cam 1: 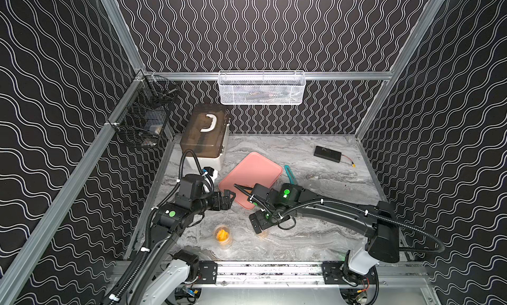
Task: Pour the cookies out of the jar
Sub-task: Pick up the jar from the center of the board.
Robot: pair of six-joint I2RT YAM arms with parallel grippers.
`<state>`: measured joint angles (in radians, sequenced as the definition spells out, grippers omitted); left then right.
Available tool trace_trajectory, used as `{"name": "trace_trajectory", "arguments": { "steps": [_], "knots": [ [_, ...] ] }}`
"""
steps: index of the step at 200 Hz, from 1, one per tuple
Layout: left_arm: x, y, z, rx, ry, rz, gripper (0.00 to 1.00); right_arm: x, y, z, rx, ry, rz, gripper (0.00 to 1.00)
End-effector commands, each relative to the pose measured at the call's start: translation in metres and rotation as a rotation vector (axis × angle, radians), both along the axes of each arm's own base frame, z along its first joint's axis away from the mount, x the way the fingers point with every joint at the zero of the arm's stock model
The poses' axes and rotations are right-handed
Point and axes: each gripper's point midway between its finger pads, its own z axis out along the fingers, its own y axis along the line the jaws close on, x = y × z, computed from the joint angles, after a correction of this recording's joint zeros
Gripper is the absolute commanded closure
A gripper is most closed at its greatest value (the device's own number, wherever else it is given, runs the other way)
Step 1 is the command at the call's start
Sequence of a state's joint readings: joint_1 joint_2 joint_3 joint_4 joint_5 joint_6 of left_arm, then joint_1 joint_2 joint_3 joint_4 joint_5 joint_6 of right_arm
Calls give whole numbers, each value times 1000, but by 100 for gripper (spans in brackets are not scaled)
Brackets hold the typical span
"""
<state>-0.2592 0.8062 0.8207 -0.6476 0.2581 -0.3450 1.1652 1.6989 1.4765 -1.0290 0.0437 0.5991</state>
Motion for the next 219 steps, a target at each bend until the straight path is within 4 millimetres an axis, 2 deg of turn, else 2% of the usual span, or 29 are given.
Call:
{"name": "trace_trajectory", "arguments": {
  "steps": [1,81,176,219],
  "knots": [
    [1,1,5,2,-16,3,1,5,2,-6,-34,-23,-16,5],
    [2,-1,3,2,-9,-5,1,7,-5,-35,-150,-36,-21,10],
    [2,0,4,2,-15,-3,1,9,-3,-54,-178,-36,-16,15],
    [1,-1,3,3,-13,-6,1,10,-3,-55,-173,-36,-17,20]
  ]
}}
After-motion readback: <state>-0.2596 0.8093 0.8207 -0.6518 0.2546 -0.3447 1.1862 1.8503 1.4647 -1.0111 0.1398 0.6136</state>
